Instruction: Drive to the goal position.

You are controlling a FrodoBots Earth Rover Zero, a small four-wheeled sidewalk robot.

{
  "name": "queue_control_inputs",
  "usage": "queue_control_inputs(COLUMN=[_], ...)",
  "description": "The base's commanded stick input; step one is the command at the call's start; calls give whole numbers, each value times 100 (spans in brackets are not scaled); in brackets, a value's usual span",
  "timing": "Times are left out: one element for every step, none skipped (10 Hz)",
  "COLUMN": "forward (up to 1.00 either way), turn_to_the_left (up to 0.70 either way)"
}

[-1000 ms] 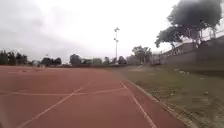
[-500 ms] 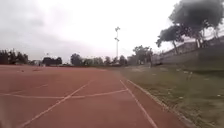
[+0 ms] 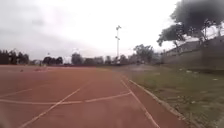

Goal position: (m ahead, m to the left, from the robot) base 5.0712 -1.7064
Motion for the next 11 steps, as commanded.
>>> queue_control_inputs(forward=[70,70,70,70,70,70,70,70,70,70,70], turn_to_the_left=[0,0,0,0,0,0,0,0,0,0,0])
